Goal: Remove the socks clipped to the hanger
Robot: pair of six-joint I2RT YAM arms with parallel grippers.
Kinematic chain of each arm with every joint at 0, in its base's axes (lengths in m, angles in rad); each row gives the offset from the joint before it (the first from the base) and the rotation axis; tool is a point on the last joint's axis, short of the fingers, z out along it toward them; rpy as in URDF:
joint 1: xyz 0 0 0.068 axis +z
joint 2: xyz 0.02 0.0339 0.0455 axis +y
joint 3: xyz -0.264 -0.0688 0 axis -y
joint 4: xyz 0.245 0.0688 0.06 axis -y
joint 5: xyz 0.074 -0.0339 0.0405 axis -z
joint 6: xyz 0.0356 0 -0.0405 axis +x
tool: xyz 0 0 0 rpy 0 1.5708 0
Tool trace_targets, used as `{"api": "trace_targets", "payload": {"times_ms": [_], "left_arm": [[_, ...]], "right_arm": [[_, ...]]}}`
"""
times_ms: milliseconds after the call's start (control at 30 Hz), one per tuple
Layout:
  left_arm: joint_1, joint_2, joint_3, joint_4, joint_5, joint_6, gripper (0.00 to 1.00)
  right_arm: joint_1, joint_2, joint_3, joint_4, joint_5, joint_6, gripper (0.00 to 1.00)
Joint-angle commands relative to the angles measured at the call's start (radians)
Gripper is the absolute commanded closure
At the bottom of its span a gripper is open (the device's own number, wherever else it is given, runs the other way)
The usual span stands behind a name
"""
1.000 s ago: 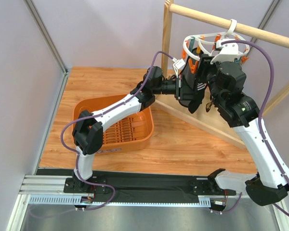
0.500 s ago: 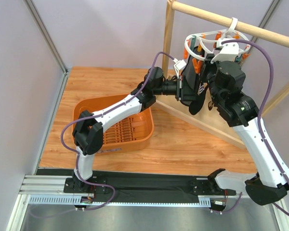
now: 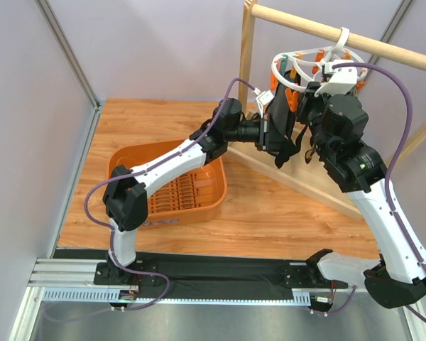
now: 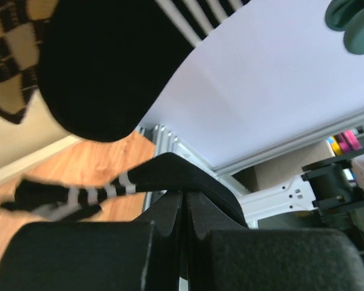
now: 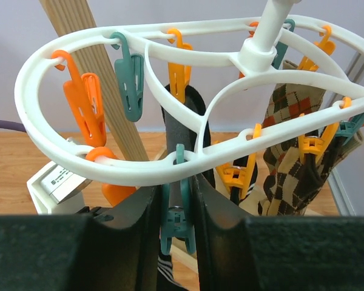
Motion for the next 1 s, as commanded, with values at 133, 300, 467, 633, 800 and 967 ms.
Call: {"api": "trace_targets", "payload": {"times_ms": [133, 300, 467, 633, 800, 967], "left_arm": [[0.090, -0.260, 0.013, -0.552, -0.221, 0.279, 1.00], [0.179, -0.467, -0.075, -0.857, -0.416, 0.460, 1.00], [0.265, -0.624, -0.292, -0.963, -0.532, 0.483, 1.00], [0.318, -0.661, -0.451, -0.986, -0.573, 0.477, 1.00], [0.318, -0.649, -0.484, -1.039, -0.712, 0.479, 0.44], [0.318, -0.707, -0.452, -1.049, -0.731, 0.529, 0.25]], "right_arm": [[0.006, -0.063, -0.020, -0.048, -0.075, 0.078, 0.43], [0.003, -0.173, -0.126, -0.129, -0.170, 0.141, 0.15], [0.004, -0.325, -0.350, -0.100, -0.239, 0.231, 0.07], [0.003, -0.410, -0.433, -0.108, -0.210, 0.241, 0.10], [0.004, -0.441, -0.473, -0.118, -0.160, 0.212, 0.09], [0.003, -0.422, -0.594, -0.042, -0.113, 0.228, 0.09]]}}
